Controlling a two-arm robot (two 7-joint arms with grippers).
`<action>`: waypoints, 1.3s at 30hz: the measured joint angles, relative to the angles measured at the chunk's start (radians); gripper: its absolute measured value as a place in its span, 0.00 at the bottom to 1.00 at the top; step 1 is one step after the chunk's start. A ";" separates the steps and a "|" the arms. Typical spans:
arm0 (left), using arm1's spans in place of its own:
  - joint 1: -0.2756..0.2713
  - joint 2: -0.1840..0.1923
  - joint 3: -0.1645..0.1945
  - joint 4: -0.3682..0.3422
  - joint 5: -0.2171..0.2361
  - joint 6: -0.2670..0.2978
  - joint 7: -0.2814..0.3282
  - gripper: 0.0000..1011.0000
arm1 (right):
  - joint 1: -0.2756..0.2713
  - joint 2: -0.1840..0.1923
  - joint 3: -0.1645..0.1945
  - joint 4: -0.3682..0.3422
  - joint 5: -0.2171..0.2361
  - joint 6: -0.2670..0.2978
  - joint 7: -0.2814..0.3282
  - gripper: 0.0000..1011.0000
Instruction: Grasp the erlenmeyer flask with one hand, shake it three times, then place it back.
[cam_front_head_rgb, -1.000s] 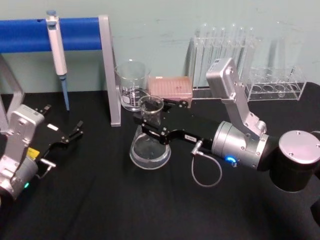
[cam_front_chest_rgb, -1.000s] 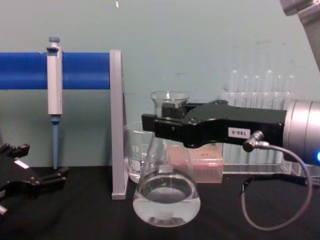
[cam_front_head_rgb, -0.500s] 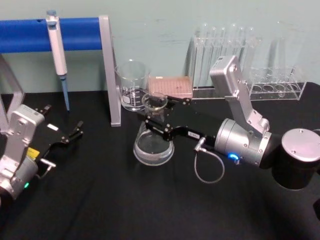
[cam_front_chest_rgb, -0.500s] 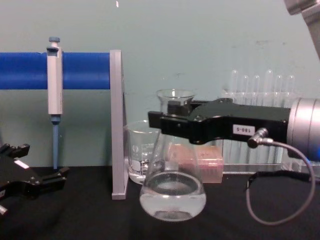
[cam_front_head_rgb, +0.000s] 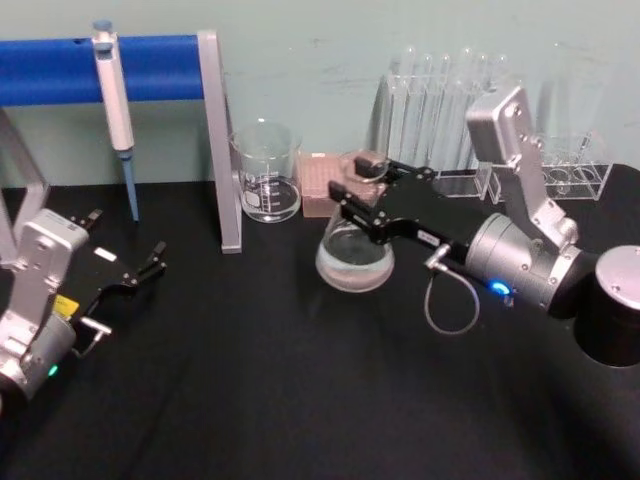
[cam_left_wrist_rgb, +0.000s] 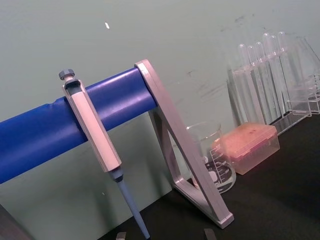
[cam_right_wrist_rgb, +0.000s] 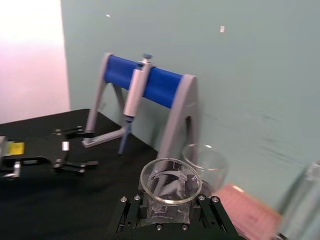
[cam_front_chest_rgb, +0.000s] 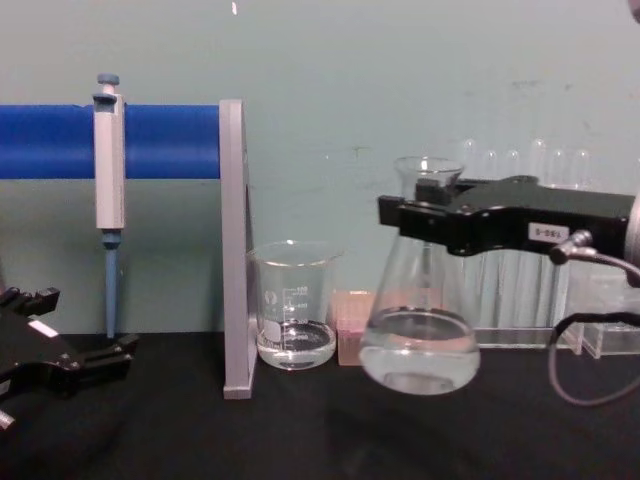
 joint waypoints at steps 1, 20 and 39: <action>0.000 0.000 0.000 0.000 0.000 0.000 0.000 0.99 | -0.002 0.000 0.008 0.001 -0.003 0.000 -0.008 0.45; 0.000 0.000 0.000 0.000 0.000 0.000 0.000 0.99 | -0.037 -0.007 0.105 0.007 -0.040 0.009 -0.075 0.45; 0.000 0.000 0.000 0.000 0.000 0.000 0.000 0.99 | -0.048 -0.026 0.136 0.007 -0.068 0.011 -0.073 0.45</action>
